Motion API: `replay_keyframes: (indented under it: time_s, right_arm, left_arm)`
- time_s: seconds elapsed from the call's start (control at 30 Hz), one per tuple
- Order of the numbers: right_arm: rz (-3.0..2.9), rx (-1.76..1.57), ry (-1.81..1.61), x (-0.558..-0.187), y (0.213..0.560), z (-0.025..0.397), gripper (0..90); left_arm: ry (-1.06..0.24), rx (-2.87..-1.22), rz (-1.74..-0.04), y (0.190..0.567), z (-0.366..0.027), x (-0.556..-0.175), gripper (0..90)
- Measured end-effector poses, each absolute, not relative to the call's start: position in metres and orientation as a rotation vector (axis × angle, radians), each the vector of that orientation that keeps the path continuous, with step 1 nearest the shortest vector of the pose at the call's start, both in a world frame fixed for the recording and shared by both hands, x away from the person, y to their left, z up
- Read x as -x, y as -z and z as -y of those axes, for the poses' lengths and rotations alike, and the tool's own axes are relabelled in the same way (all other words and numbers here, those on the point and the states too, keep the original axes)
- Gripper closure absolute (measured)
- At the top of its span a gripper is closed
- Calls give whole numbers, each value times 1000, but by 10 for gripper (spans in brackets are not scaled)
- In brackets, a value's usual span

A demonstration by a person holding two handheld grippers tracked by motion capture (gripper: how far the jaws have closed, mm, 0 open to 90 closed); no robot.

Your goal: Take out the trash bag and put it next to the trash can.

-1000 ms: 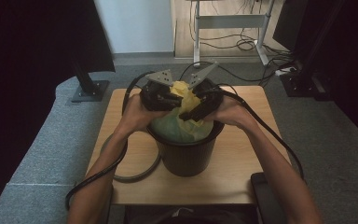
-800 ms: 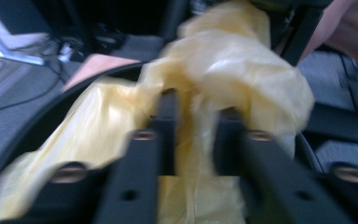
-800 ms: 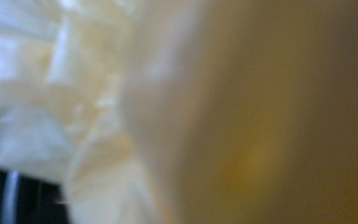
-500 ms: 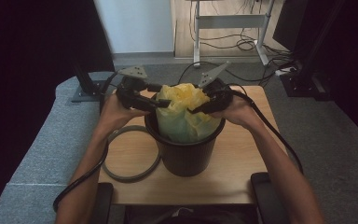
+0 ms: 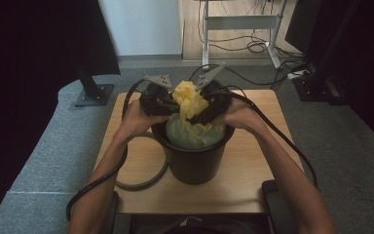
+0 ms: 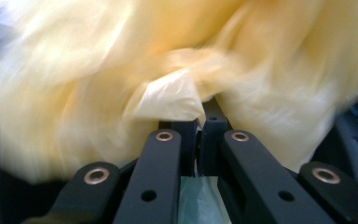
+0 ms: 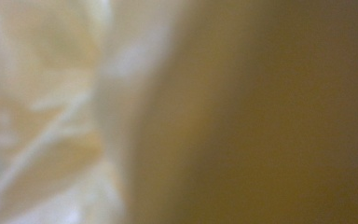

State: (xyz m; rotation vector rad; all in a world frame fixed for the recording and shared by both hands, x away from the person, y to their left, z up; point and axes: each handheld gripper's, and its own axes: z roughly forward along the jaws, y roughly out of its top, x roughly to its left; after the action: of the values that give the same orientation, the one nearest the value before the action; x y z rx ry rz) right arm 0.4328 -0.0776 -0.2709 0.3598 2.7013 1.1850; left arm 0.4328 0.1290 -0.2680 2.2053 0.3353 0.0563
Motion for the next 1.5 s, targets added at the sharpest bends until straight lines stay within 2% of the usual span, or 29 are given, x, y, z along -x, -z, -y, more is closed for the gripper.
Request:
replay_keyframes:
  time_s: [0.07,0.1,0.2,0.27,0.3,0.33,0.4,0.5,0.6,0.67,0.77,0.8,0.83,0.87,0.9,0.93,0.97,1.0,1.1,1.13,1.2,1.27,1.3,1.37,1.43,1.5]
  right_arm:
    - [-2711,-347,-1162,-432,274,68,161]
    - [-2722,-344,-1150,-432,274,64,215]
    - [-2743,-281,-1178,-429,275,65,560]
    - [-2734,-264,-1190,-427,275,68,683]
    - [-2719,-283,-1183,-427,276,71,747]
    - [-2708,-304,-1188,-428,275,74,771]
    - [-2699,-331,-1223,-431,273,84,786]
    - [-2679,-336,-1261,-430,268,95,787]
    - [-2662,-315,-1299,-428,262,101,786]
    - [-2656,-302,-1349,-427,259,103,786]
    - [-2671,-283,-1331,-426,257,98,745]
    - [-2684,-276,-1328,-427,258,96,693]
    - [-2703,-284,-1330,-427,260,93,600]
    - [-2728,-304,-1322,-429,262,90,468]
    - [-2754,-334,-1304,-430,265,86,300]
    - [-2768,-372,-1276,-431,268,81,209]
    - [-2764,-402,-1257,-432,270,77,146]
    - [-2772,-412,-1250,-432,273,73,137]
    - [-2770,-405,-1198,-432,278,62,160]
    - [-2780,-400,-1193,-432,279,61,236]
    - [-2765,-333,-1208,-430,278,61,456]
    - [-2728,-325,-1244,-429,276,65,586]
    - [-2713,-321,-1253,-428,275,66,647]
    - [-2698,-339,-1238,-428,275,69,727]
    - [-2698,-357,-1255,-431,275,73,748]
    - [-2697,-368,-1253,-433,275,77,751]
  left_arm:
    - [-38,-2192,-294,265,-121,-428,879]
    - [-25,-2183,-273,263,-119,-427,881]
    - [-47,-2172,-301,261,-122,-423,862]
    - [-68,-2130,-330,258,-132,-423,782]
    - [-54,-2107,-344,257,-139,-424,666]
    - [-57,-2089,-363,257,-145,-424,562]
    - [-101,-2082,-401,257,-158,-423,404]
    - [-181,-2105,-469,261,-174,-426,323]
    - [-126,-2106,-506,272,-182,-435,307]
    - [-73,-2122,-480,280,-177,-438,345]
    - [-34,-2155,-416,284,-162,-437,618]
    - [-41,-2162,-406,284,-157,-436,702]
    - [-32,-2162,-404,282,-153,-436,756]
    - [-22,-2163,-393,281,-149,-436,777]
    - [-21,-2161,-382,280,-145,-435,790]
    - [-10,-2159,-367,279,-141,-434,799]
    - [-2,-2151,-352,277,-138,-433,804]
    - [11,-2140,-335,276,-135,-432,809]
    - [19,-2129,-304,270,-129,-427,814]
    - [16,-2127,-301,269,-129,-426,814]
    - [11,-2099,-299,268,-131,-426,808]
    - [15,-2045,-324,266,-137,-428,781]
    - [11,-2038,-333,265,-139,-428,743]
    - [-45,-2024,-361,260,-148,-426,571]
    - [-81,-2025,-381,256,-155,-423,445]
    - [-114,-2028,-395,253,-165,-421,364]
